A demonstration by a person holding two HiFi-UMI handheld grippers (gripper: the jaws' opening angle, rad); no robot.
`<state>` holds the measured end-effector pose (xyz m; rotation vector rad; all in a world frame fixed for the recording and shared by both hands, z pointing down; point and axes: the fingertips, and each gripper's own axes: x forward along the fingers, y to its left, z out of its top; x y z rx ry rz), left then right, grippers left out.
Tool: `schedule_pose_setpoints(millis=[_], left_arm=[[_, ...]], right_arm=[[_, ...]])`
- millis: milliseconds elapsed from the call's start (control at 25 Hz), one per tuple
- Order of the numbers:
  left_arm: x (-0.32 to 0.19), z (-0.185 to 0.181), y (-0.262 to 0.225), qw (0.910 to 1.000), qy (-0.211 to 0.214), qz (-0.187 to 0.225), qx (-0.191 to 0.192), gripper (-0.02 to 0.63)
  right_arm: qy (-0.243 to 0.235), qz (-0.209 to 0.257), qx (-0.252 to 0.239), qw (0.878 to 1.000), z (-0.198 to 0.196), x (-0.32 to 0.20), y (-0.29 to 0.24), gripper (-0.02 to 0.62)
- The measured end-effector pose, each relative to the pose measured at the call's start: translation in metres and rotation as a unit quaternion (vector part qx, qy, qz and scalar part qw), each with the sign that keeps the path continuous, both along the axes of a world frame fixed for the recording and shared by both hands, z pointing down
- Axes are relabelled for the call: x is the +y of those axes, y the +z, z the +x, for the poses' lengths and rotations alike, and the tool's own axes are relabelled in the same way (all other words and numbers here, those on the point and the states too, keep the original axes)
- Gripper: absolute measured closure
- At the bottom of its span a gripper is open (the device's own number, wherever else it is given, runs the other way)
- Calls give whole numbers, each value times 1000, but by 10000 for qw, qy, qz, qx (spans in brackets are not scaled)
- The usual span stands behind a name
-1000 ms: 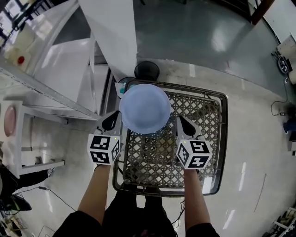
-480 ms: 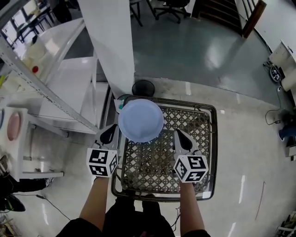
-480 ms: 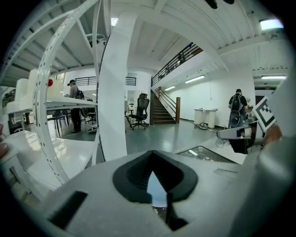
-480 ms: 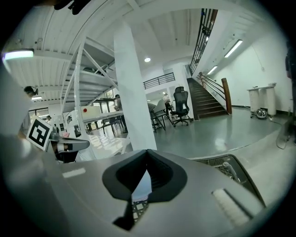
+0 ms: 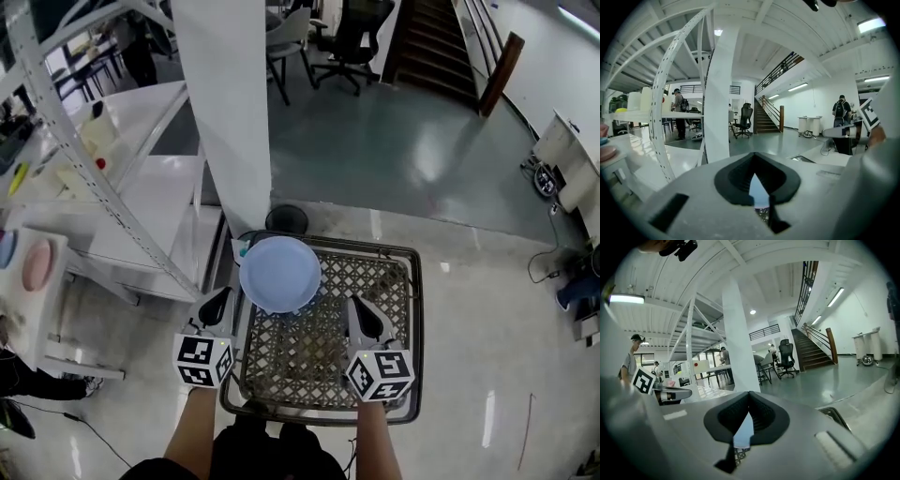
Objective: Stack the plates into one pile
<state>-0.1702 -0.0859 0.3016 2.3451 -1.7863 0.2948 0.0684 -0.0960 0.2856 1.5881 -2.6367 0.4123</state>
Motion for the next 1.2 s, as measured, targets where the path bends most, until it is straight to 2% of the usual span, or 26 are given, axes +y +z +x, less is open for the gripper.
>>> schedule_pose_setpoints(millis=[160, 320, 600, 1040, 1200], left_arm=[[31, 6, -14, 10000, -18, 70, 31, 606], [37, 11, -32, 9995, 0, 330, 26, 606], [59, 26, -53, 9986, 25, 524, -29, 606], [89, 43, -84, 9946, 87, 987, -313, 606], [99, 46, -86, 9945, 113, 1022, -180, 606]], right_arm=[[-96, 55, -31, 9999, 6, 29, -13, 583], [-159, 317, -31, 9994, 12, 35, -29, 584], [-187, 450, -33, 9988, 33, 59, -45, 584], [-284, 749, 52, 9968, 49, 87, -68, 584], [-349, 764, 52, 9965, 46, 94, -69, 584]])
